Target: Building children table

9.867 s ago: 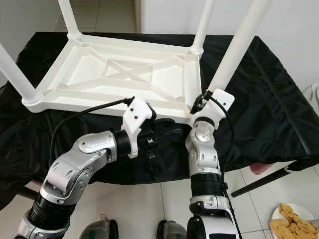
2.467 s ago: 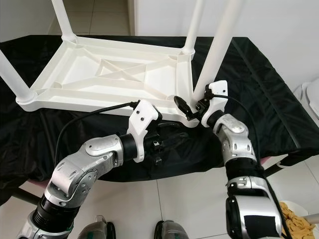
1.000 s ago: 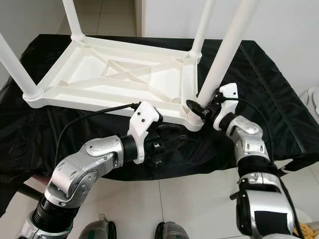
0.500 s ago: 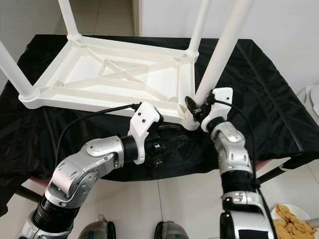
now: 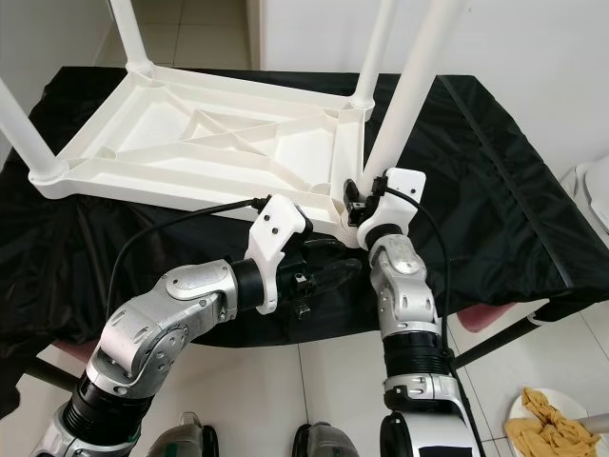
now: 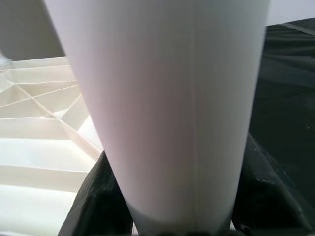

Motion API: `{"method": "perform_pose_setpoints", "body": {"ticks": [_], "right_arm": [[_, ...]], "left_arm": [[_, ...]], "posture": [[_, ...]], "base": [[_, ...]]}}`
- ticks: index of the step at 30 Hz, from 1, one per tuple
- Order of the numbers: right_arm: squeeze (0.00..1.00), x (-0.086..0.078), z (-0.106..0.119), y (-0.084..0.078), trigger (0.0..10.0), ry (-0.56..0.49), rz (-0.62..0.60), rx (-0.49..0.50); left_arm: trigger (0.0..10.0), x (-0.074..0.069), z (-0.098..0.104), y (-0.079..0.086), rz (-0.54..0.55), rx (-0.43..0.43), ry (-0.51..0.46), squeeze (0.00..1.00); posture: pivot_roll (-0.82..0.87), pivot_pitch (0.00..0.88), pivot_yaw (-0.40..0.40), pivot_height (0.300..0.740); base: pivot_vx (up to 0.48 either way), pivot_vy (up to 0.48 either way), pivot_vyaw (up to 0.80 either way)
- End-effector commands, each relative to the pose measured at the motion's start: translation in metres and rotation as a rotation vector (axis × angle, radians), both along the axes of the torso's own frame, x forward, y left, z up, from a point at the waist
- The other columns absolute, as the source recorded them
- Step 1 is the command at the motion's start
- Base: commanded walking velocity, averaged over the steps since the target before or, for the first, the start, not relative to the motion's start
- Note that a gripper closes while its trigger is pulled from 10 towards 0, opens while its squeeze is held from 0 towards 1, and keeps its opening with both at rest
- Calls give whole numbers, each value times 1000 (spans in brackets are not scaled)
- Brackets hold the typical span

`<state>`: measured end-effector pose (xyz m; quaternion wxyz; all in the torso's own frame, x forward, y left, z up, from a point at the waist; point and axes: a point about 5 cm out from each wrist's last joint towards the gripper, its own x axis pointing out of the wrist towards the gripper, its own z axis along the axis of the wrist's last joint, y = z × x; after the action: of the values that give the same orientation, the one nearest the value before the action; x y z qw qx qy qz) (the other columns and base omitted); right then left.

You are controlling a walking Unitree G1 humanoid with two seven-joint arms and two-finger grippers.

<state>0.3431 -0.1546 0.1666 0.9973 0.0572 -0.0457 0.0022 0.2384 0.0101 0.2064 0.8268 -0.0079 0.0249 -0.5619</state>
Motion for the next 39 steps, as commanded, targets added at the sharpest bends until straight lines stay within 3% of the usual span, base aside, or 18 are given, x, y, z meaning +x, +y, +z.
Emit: {"method": "perform_pose_setpoints", "body": {"ticks": [1,9,15,25,36,37,39], "right_arm": [[0,-2,-9,-4,10000,50,-54,65],[0,-9,-15,17,10000,96,-80,47],[0,-9,-16,15,10000,99,-110,46],[0,-14,-19,17,10000,103,-331,89],[0,-12,-19,22,10000,110,-288,69],[667,-12,-19,23,10000,104,-272,72],[667,-12,-19,23,10000,99,-262,73]], "left_arm": [[10000,0,1,-1,18,-2,-3,0],[10000,-1,1,-1,20,-3,2,0],[10000,-2,0,-1,22,-3,4,0],[10000,-2,0,-1,19,-2,8,0],[10000,-2,-1,0,35,-4,14,0],[10000,-2,-1,1,37,-4,14,0],[10000,-3,-1,1,39,-3,14,0]], "posture": [[36,61,-48,740],[42,70,-52,740],[42,73,-52,740],[45,75,-51,740],[68,74,-71,740],[69,73,-71,740],[69,73,-71,740]], "base": [[0,0,0],[0,0,0],[0,0,0],[0,0,0],[0,0,0],[0,0,0],[0,0,0]]}}
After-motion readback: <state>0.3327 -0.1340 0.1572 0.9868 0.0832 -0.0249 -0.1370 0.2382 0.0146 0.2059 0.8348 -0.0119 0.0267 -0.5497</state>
